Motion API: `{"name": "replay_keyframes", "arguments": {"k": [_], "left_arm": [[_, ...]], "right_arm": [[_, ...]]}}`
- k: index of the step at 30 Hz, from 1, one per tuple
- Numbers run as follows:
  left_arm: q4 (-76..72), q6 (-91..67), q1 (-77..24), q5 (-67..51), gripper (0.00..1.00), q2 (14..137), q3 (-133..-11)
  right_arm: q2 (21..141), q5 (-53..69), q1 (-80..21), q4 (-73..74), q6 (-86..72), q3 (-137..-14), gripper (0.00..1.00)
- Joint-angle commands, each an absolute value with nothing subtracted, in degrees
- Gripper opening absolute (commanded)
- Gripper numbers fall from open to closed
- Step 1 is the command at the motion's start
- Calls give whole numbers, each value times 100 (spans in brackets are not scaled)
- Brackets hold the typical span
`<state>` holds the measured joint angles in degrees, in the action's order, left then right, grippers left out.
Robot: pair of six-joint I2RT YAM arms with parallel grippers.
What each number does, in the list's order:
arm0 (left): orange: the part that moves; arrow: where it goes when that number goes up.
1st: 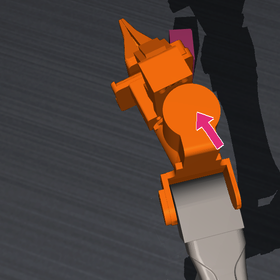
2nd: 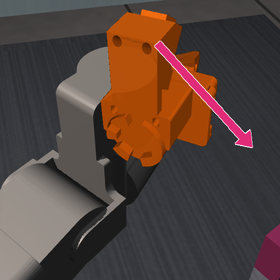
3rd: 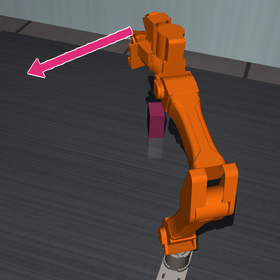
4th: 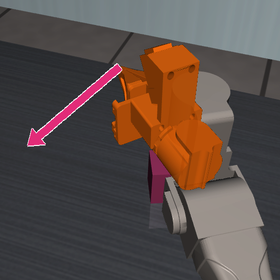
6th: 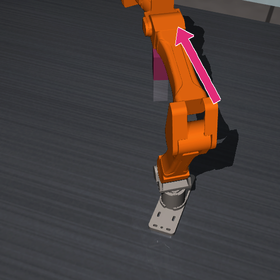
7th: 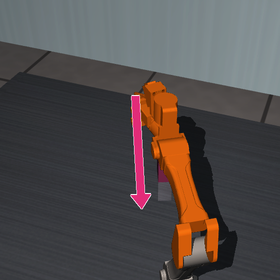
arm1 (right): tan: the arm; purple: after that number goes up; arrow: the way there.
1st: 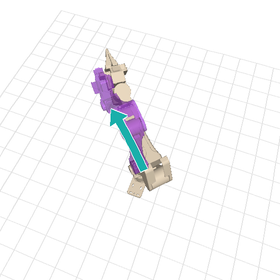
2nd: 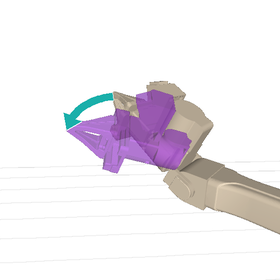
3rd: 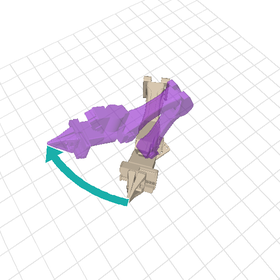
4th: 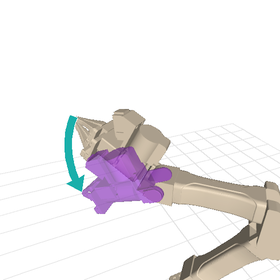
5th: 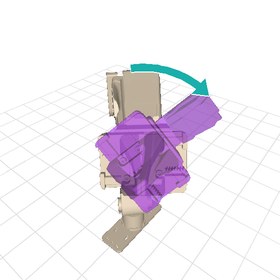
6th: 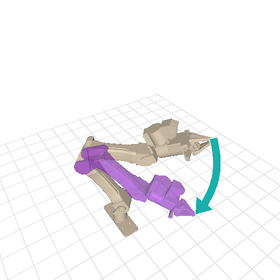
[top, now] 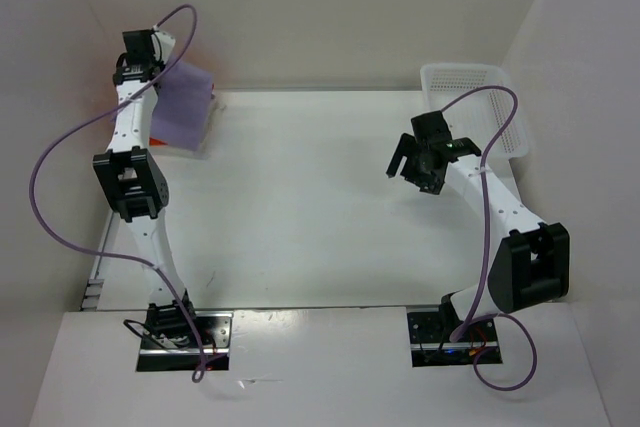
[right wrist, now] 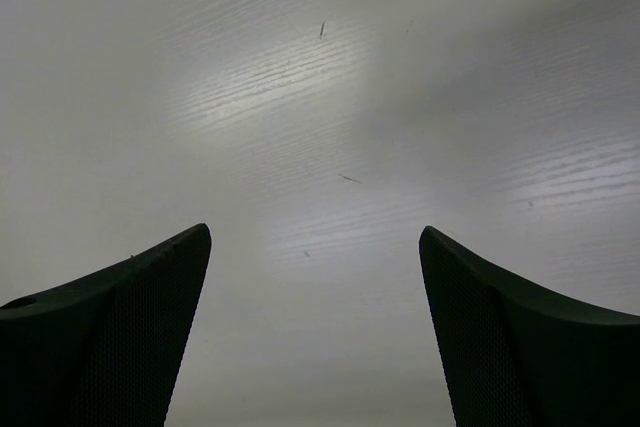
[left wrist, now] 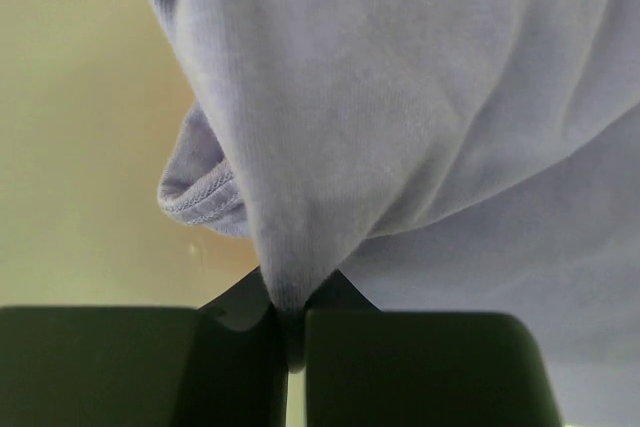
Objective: Fold and stack the t-shirts
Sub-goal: Put the neatly folded tshirt into the corner of the board with the left arm
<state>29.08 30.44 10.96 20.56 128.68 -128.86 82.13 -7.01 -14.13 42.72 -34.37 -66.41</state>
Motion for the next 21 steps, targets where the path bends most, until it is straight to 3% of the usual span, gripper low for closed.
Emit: {"name": "replay_keyframes", "arguments": {"k": [1, 7, 8, 10, 13, 20, 21], "left_arm": [[3356, 3383, 1397, 1925, 0, 13709, -13683], [4540, 3445, 1696, 1758, 0, 15440, -16141], [4692, 3515, 1696, 1758, 2, 15721, -17172], [4686, 3742, 1696, 2246, 37, 16339, -17824], [4631, 3614, 1644, 2268, 64, 16566, -17971], [4912, 2560, 1758, 1147, 86, 15726, -17982], [5078, 2462, 1758, 934, 94, 15602, -17982]], "right_arm": [[8235, -905, -1459, 4430, -3331, -6680, 89], [8411, -958, -1459, 4570, -3278, -6899, 89], [8411, -958, -1459, 4570, -3278, -6952, 89], [8473, -958, -1459, 4623, -3278, -6952, 89], [8534, -905, -1512, 4684, -3278, -7075, 89], [8701, -853, -1564, 4737, -3278, -7312, 89], [8701, -853, -1564, 4737, -3278, -7312, 89]]}}
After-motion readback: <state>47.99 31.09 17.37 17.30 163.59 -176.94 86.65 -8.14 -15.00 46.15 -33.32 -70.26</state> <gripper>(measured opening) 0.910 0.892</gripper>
